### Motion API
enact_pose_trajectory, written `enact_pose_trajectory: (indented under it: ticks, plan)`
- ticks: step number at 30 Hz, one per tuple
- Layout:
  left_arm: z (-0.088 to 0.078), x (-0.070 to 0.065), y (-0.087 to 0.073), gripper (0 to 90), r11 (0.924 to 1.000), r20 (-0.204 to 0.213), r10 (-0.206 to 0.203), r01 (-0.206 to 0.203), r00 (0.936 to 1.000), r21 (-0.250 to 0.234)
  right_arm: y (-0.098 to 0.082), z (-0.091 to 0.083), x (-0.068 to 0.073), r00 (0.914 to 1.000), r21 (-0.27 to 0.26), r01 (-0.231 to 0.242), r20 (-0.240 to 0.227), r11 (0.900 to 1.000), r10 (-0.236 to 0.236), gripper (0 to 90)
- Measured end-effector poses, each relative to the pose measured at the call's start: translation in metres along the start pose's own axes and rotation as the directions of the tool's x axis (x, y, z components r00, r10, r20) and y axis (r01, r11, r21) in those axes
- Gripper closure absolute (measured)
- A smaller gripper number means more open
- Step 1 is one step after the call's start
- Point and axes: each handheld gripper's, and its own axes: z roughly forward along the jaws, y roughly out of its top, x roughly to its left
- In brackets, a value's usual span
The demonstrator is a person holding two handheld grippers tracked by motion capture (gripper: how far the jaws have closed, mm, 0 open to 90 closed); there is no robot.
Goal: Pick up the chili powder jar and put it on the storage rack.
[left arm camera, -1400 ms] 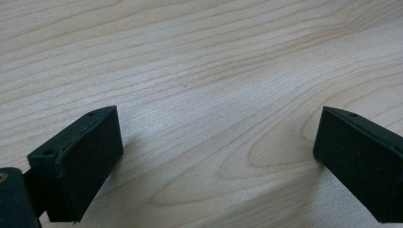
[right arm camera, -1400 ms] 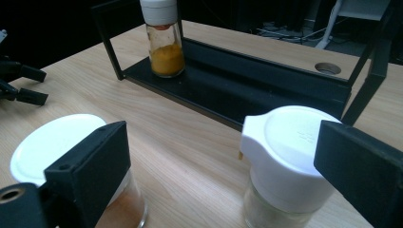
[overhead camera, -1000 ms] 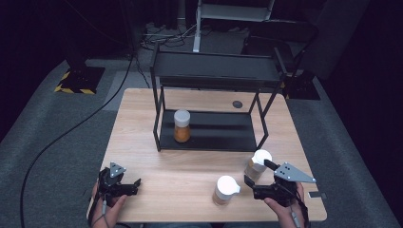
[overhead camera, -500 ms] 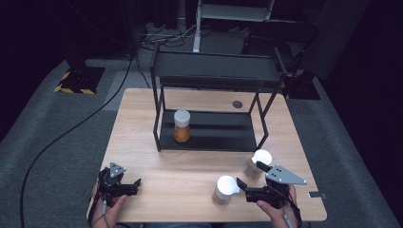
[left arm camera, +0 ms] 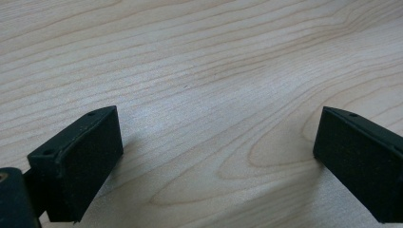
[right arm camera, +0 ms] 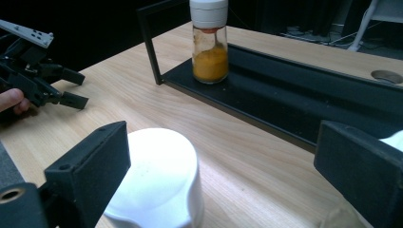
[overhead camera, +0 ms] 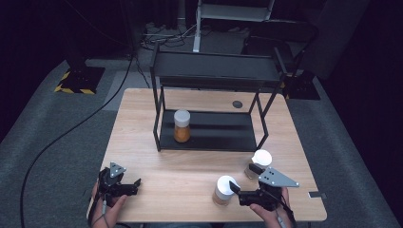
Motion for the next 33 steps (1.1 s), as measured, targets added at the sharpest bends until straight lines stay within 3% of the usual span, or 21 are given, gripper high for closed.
enact_pose_trajectory:
  ticks: [21, 33]
  plan:
    - [0.0, 0.0, 0.0, 2.1, 1.0, 0.0, 0.0, 0.0, 1.0, 0.0, -0.008, 0.016, 0.023, 0.9987, 0.014, 0.024, -0.045, 1.0, -0.023, 5.3]
    - [0.0, 0.0, 0.0, 2.1, 1.0, 0.0, 0.002, -0.002, 1.0, 0.0, -0.015, 0.023, 0.029, 0.9983, 0.038, 0.031, -0.05, 0.999, -0.029, 9.6]
